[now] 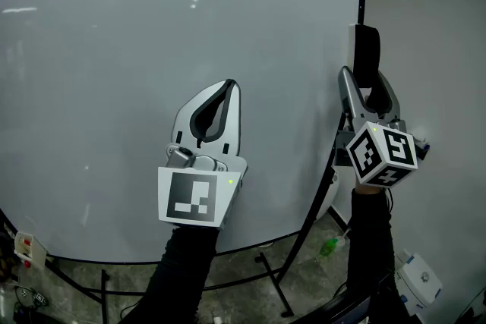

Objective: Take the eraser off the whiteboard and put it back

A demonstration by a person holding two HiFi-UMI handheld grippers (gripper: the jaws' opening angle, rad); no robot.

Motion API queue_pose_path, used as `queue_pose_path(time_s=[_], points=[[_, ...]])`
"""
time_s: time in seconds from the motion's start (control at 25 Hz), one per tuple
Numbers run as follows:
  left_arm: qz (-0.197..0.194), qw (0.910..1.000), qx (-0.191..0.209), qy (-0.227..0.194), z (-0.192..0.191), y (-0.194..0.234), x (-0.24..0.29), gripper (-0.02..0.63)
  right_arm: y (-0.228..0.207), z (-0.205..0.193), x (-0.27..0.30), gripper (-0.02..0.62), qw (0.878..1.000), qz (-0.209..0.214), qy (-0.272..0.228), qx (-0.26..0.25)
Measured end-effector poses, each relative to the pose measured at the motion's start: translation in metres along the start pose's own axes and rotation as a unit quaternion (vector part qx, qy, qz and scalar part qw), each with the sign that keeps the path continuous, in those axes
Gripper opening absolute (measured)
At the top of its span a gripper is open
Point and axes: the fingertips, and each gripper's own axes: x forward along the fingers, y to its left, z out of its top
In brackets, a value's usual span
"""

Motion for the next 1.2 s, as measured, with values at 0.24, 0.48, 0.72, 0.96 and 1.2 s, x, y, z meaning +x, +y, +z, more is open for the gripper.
queue_pose_path(time_s=[0.24,0.48,0.72,0.96,1.2], points=[[-0.001,0.9985,0.017,0.052,-0.026,-0.005,-0.016,0.006,0.013,-0.011,-0.021,0.279,1.0,0.018,0.012,-0.009],[-0.003,0.9956,0.025,0.09,-0.059,-0.007,-0.034,0.006,0.016,-0.024,-0.041,0.279,0.999,0.035,0.03,-0.023],[0.0,0.9977,0.01,0.068,-0.047,-0.011,-0.034,0.006,0.021,-0.041,-0.062,0.279,0.998,0.036,0.052,-0.015],[-0.002,0.9975,0.013,0.069,-0.042,-0.013,-0.031,0.006,0.031,-0.065,-0.078,0.279,0.997,0.033,0.071,0.002],[-0.003,0.9968,0.005,0.08,-0.059,-0.017,-0.039,0.006,0.044,-0.078,-0.09,0.279,0.997,0.022,0.073,-0.001]])
